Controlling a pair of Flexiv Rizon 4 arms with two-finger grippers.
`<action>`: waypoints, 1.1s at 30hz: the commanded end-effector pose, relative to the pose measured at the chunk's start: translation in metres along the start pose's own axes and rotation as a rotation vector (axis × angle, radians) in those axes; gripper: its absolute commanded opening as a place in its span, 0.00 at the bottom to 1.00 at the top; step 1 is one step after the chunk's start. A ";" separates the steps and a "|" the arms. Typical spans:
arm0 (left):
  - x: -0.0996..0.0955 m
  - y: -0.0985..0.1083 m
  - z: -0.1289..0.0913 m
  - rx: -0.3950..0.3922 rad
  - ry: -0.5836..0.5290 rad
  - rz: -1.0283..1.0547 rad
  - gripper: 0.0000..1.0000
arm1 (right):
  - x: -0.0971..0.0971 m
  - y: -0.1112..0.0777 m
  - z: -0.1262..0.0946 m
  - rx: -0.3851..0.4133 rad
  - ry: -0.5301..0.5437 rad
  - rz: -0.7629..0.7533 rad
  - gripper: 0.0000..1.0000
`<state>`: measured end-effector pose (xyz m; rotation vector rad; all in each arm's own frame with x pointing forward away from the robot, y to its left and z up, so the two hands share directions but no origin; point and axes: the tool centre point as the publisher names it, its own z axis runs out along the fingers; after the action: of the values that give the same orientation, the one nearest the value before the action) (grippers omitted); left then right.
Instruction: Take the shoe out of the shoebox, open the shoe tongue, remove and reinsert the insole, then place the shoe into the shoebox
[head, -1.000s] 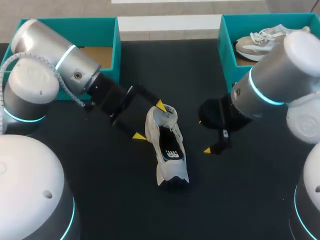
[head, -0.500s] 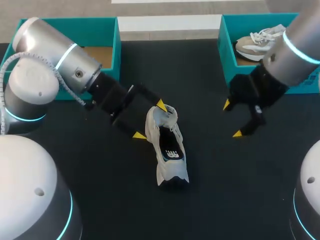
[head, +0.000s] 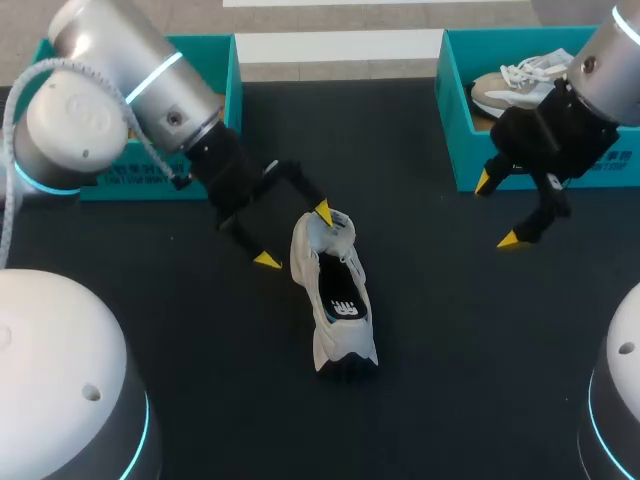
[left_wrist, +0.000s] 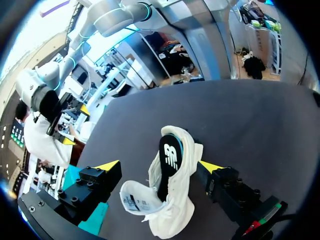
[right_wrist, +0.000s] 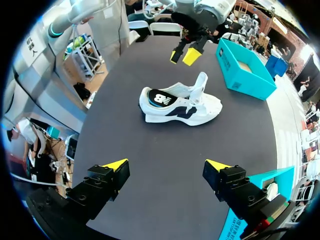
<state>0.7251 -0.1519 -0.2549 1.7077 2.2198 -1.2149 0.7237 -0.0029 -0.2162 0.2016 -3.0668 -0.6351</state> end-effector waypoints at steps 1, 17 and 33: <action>-0.016 -0.002 -0.002 -0.014 0.194 -0.002 0.35 | 0.001 -0.001 0.002 0.000 -0.002 0.001 1.00; -0.010 -0.008 0.010 -0.128 0.431 0.068 0.00 | 0.001 -0.001 0.002 0.000 -0.002 0.001 1.00; -0.006 -0.004 0.051 -0.107 0.536 0.077 0.00 | 0.001 -0.001 0.002 0.000 -0.002 0.001 1.00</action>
<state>0.7020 -0.1710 -0.2700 2.2094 2.3754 -0.6854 0.7224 -0.0028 -0.2175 0.2009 -3.0691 -0.6376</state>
